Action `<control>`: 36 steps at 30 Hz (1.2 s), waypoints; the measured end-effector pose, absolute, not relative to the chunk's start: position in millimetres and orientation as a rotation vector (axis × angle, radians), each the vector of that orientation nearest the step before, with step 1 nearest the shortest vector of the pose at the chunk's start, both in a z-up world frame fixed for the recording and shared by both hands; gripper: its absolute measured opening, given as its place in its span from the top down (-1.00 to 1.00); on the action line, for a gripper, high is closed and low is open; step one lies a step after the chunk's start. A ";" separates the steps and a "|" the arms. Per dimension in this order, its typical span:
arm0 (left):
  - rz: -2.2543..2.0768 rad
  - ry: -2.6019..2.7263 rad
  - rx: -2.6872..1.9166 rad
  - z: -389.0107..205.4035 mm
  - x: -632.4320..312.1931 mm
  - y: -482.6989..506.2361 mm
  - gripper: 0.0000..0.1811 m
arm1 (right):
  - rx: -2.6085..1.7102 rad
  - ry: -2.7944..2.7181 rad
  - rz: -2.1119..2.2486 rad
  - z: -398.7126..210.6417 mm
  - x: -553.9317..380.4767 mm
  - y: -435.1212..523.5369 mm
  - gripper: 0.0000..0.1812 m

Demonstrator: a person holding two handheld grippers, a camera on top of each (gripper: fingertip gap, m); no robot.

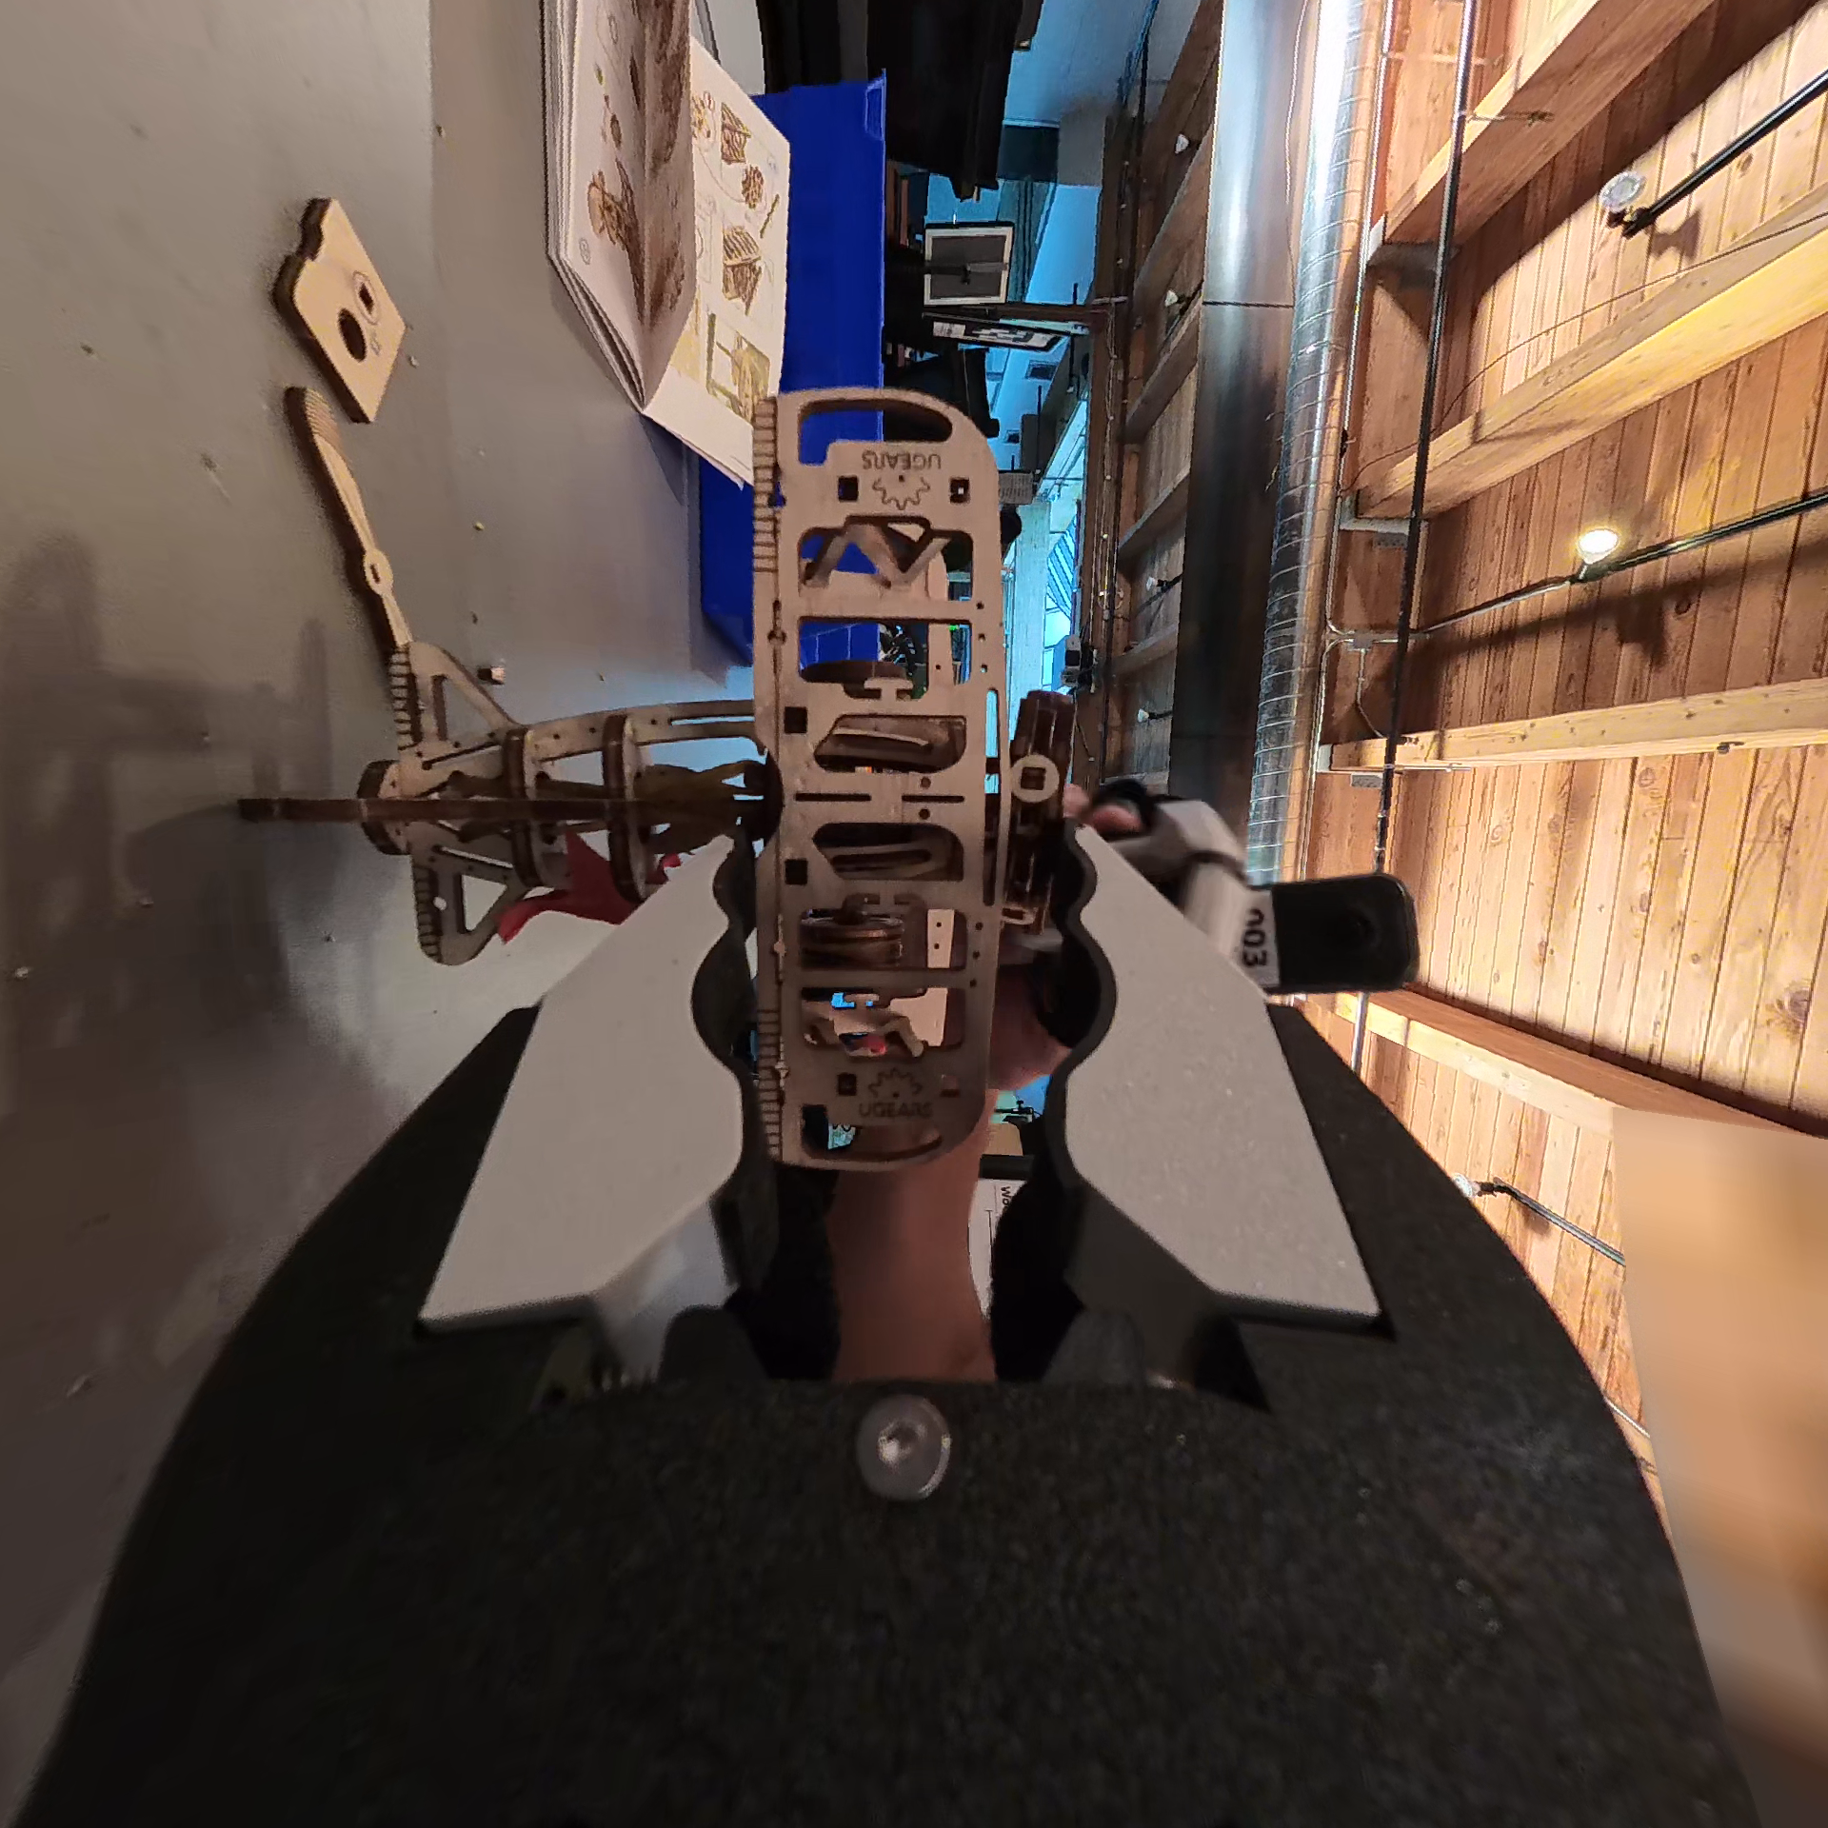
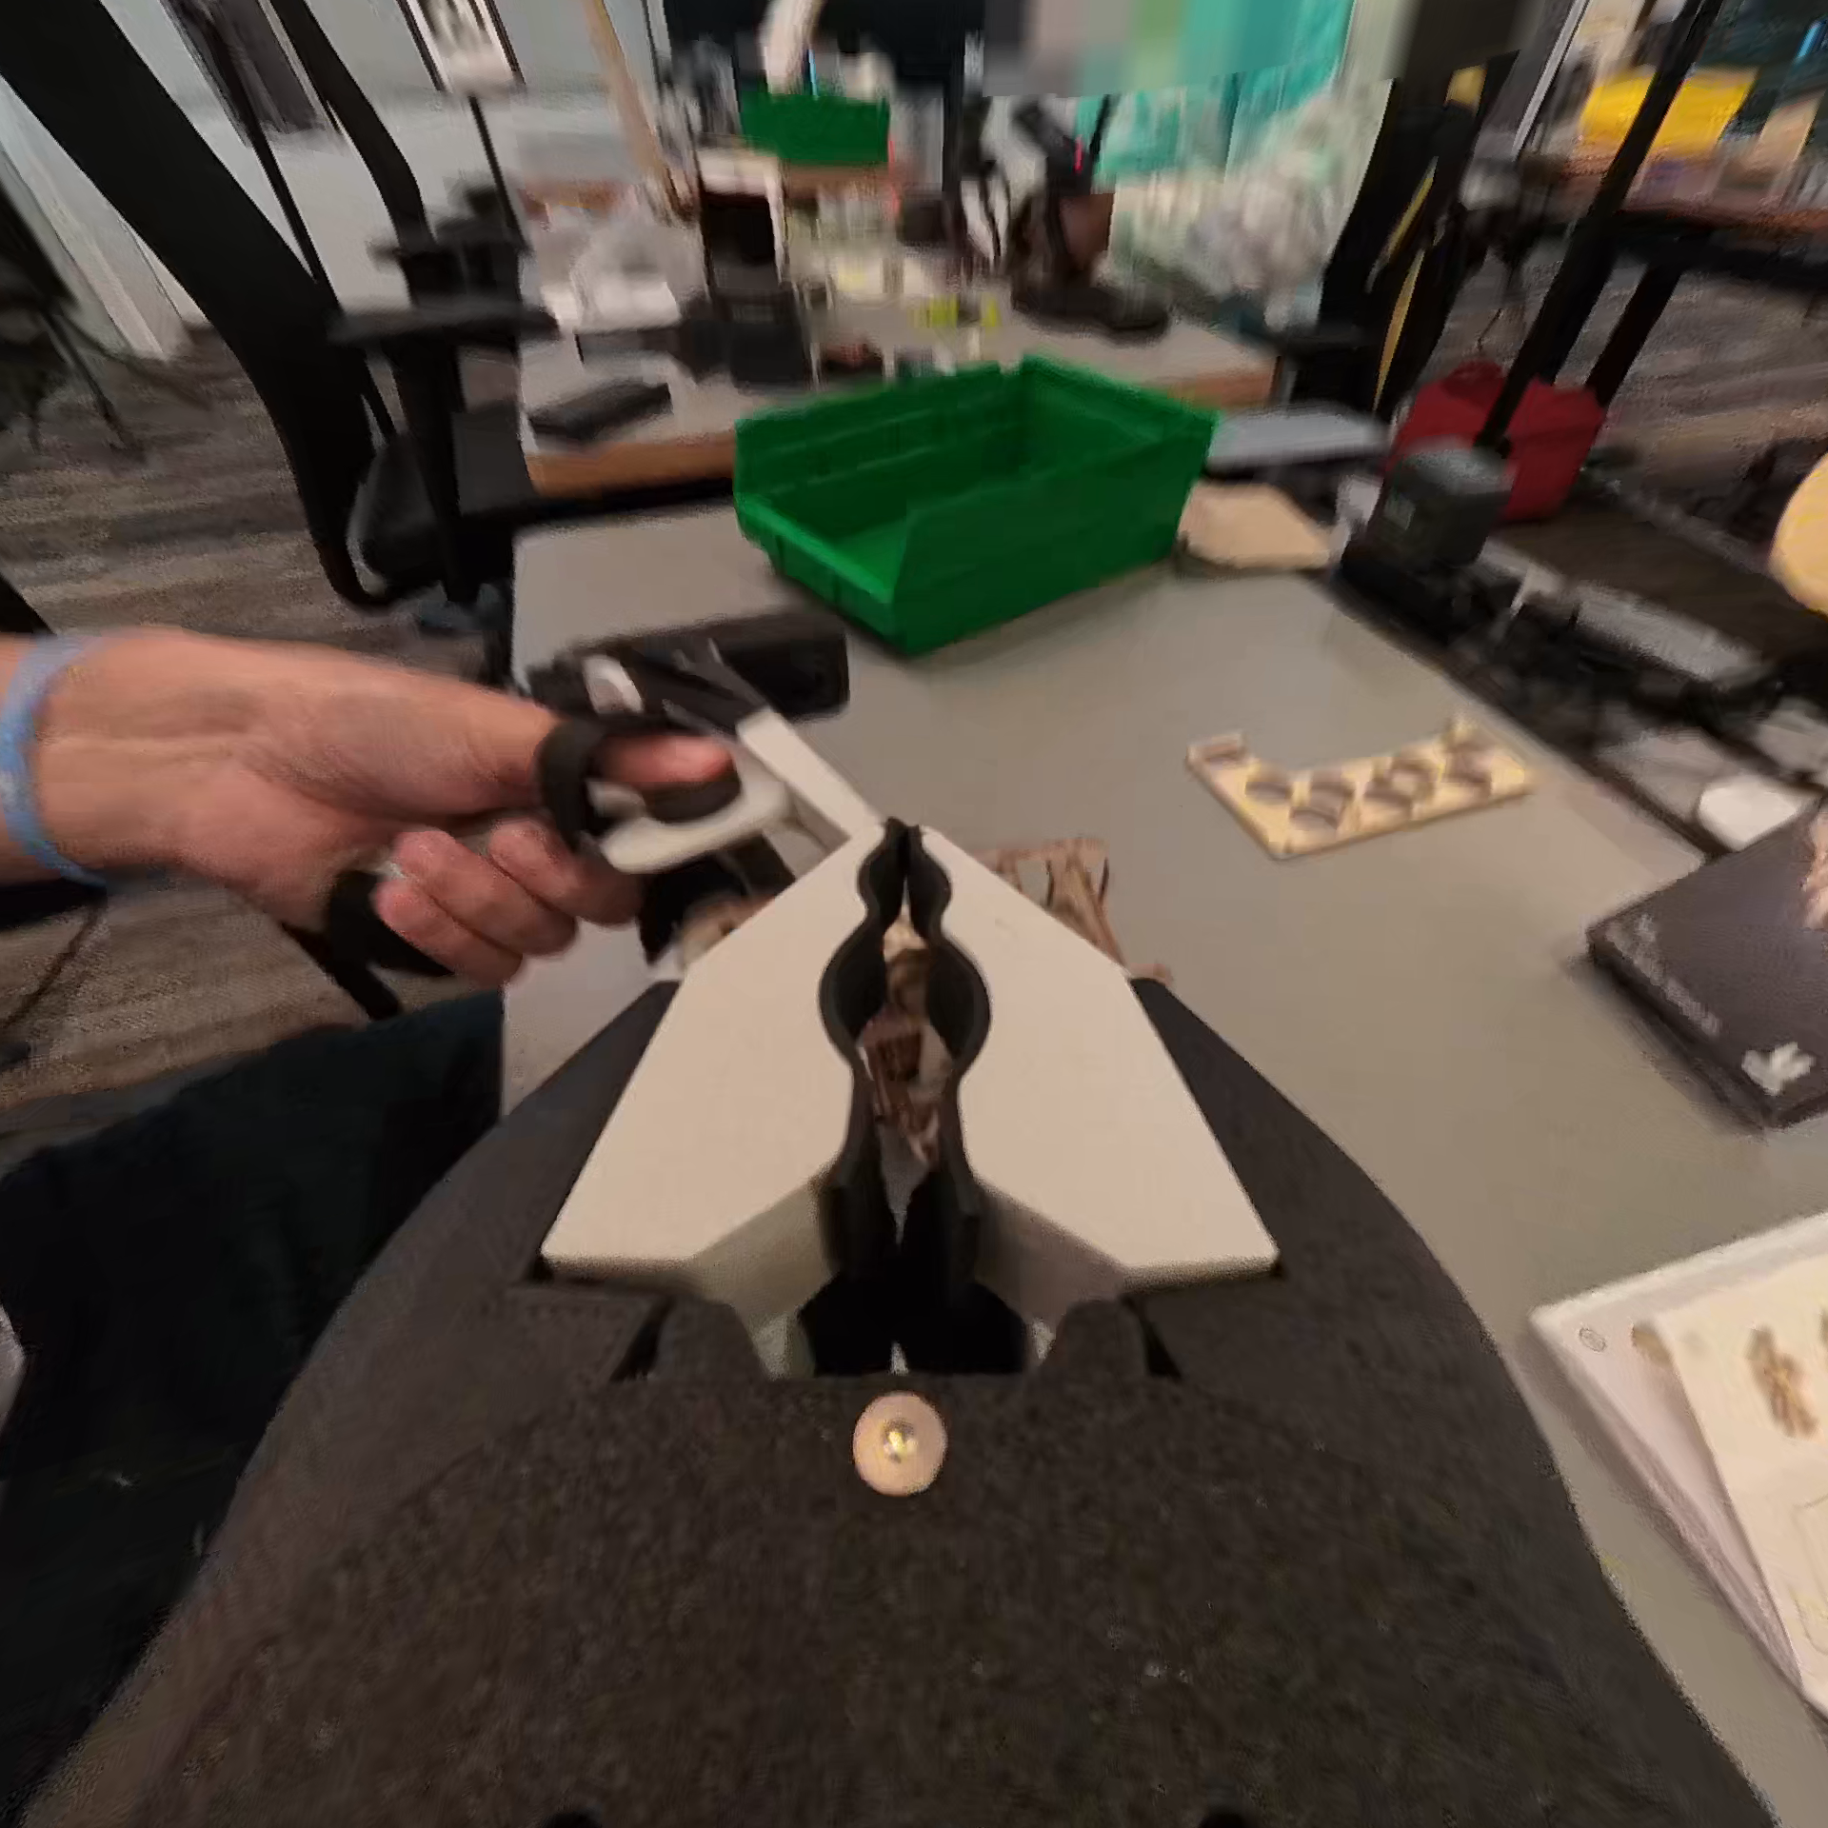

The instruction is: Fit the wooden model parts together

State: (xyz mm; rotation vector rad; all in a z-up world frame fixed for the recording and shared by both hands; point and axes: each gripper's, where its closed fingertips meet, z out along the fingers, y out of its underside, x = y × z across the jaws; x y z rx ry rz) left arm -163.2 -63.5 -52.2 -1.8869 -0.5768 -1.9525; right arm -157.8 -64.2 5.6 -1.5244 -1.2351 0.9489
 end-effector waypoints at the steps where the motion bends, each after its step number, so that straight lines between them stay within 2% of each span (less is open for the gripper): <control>1: -1.953 -0.575 -1.887 -52.1 -162.6 -63.4 0.38 | -1.604 -1.283 0.885 -20.0 -158.8 -58.8 1.00; 15: -1.960 -0.562 -1.883 -51.0 -161.9 -61.0 0.33 | -1.602 -1.034 1.227 -23.4 -161.3 -54.3 1.00; 36: -1.956 -0.577 -1.853 -52.5 -165.4 -58.7 0.35 | -1.619 -1.001 1.282 -20.8 -166.3 -50.2 1.00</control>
